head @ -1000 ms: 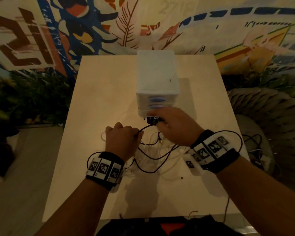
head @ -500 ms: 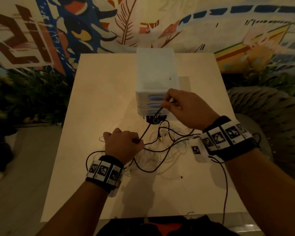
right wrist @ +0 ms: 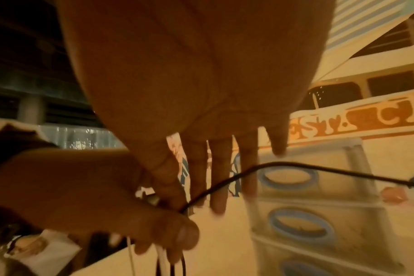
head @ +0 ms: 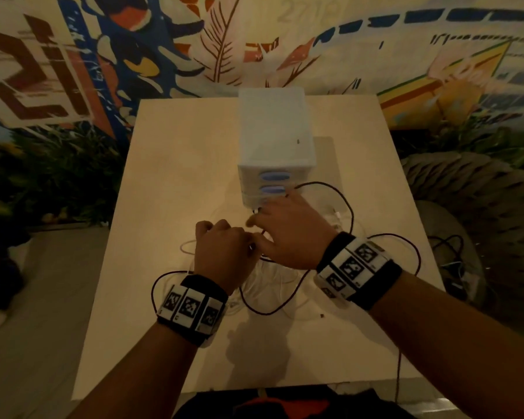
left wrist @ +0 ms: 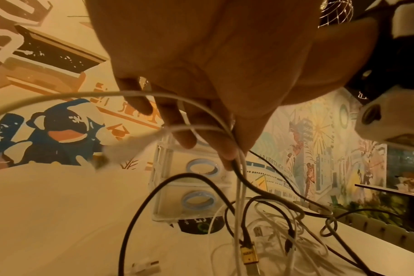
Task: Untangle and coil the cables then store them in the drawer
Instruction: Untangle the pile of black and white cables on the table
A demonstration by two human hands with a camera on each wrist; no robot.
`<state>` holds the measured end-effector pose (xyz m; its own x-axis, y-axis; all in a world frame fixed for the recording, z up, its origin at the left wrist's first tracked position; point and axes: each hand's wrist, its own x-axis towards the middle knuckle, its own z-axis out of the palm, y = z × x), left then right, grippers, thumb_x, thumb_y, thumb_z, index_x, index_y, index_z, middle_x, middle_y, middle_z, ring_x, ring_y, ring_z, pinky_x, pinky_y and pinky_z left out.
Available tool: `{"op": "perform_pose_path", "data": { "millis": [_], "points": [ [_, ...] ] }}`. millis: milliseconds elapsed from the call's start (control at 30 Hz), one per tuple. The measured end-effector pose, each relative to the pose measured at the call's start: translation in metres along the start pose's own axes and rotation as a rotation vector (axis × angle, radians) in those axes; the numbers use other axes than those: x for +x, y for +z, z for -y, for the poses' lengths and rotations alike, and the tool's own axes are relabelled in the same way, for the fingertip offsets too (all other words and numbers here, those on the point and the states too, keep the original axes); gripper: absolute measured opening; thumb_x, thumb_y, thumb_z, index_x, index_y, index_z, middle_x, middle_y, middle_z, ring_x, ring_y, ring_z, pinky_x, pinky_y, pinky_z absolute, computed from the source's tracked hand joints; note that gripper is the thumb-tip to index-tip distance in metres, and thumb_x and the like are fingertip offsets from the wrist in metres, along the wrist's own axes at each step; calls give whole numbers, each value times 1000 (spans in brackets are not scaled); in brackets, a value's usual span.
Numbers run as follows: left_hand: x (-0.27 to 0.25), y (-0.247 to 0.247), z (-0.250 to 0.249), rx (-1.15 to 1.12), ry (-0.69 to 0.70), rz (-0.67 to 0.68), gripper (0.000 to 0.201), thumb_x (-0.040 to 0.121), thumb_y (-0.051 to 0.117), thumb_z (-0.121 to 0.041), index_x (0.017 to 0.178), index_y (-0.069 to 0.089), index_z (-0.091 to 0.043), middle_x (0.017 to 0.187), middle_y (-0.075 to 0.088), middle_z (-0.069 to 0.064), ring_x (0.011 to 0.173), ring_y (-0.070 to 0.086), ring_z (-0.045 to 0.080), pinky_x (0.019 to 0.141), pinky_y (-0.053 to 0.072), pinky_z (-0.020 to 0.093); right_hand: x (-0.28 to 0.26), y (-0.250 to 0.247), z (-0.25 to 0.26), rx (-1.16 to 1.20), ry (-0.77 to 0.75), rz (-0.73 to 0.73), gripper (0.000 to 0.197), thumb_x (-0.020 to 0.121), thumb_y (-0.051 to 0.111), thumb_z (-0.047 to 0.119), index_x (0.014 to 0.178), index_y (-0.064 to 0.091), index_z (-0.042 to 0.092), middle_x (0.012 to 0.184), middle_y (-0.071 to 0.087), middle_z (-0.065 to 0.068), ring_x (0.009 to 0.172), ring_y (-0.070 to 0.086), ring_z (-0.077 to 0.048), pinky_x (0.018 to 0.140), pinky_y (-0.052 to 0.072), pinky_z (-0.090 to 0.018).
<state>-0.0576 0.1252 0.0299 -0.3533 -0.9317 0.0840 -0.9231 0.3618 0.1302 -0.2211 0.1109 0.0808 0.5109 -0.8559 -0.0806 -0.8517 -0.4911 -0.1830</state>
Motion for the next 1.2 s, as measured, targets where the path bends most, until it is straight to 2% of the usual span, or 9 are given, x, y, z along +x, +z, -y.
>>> {"op": "perform_pose_path", "data": {
  "millis": [100, 300, 433, 567, 700, 767, 833, 1000, 1200],
  "points": [
    [-2, 4, 5, -103, -41, 17, 34, 90, 55, -48, 65, 71, -31, 51, 62, -8, 58, 61, 18, 85, 41, 41, 1, 5, -11, 7, 49, 102, 51, 100, 36, 60, 84, 69, 24, 78, 68, 5, 77, 64, -17, 76, 50, -37],
    [-5, 8, 8, -279, -4, 136, 18, 88, 64, -52, 89, 74, -37, 49, 42, -19, 56, 58, 9, 78, 47, 35, -6, -18, -35, 186, -19, -110, 35, 95, 56, 54, 80, 69, 25, 79, 71, 7, 75, 61, -5, 70, 48, -32],
    [-6, 21, 14, -271, -2, 296, 25, 92, 59, -56, 108, 72, -43, 61, 58, -13, 63, 58, 8, 73, 54, 34, -9, -45, -55, 263, 41, -321, 28, 97, 62, 43, 81, 68, 20, 82, 64, 18, 62, 45, 9, 62, 28, -6],
    [-12, 31, 24, -247, -35, 389, 31, 93, 56, -60, 117, 68, -45, 68, 58, -13, 69, 56, 8, 76, 53, 32, -21, -62, -78, 238, 157, -398, 31, 101, 55, 44, 87, 64, 18, 71, 53, 7, 64, 46, -9, 61, 29, -25],
    [-15, 35, 27, -190, -90, 440, 41, 89, 55, -68, 122, 63, -45, 73, 54, -16, 82, 63, 13, 89, 51, 38, -34, -64, -87, 268, 303, -366, 27, 100, 57, 41, 86, 63, 18, 60, 40, 13, 59, 43, 1, 57, 25, -16],
    [-14, 32, 27, -167, -87, 411, 46, 87, 57, -70, 124, 62, -44, 74, 59, -17, 90, 67, 11, 93, 50, 41, -40, -60, -87, 320, 332, -336, 24, 100, 58, 40, 87, 62, 21, 58, 48, 12, 60, 47, 3, 56, 25, -14],
    [-10, 27, 23, -199, -76, 359, 51, 86, 58, -71, 128, 59, -43, 78, 68, -18, 89, 69, 8, 95, 50, 41, -43, -59, -82, 387, 289, -333, 18, 100, 59, 36, 88, 64, 23, 63, 55, 29, 65, 52, 9, 57, 26, -12],
    [7, 18, 2, -287, -92, 277, 44, 90, 50, -73, 117, 65, -42, 86, 72, -15, 81, 67, 7, 82, 56, 34, -40, -65, -60, 479, 112, -379, 20, 98, 62, 34, 95, 76, 19, 74, 61, 13, 67, 52, 2, 66, 39, -21],
    [9, 17, 1, -181, -60, 108, 36, 101, 47, -50, 92, 72, -27, 86, 68, -7, 75, 65, 19, 66, 52, 32, -47, -67, -71, 429, 148, -360, 18, 100, 60, 35, 97, 74, 24, 69, 53, 22, 68, 53, 11, 62, 32, -15]
  ]
}}
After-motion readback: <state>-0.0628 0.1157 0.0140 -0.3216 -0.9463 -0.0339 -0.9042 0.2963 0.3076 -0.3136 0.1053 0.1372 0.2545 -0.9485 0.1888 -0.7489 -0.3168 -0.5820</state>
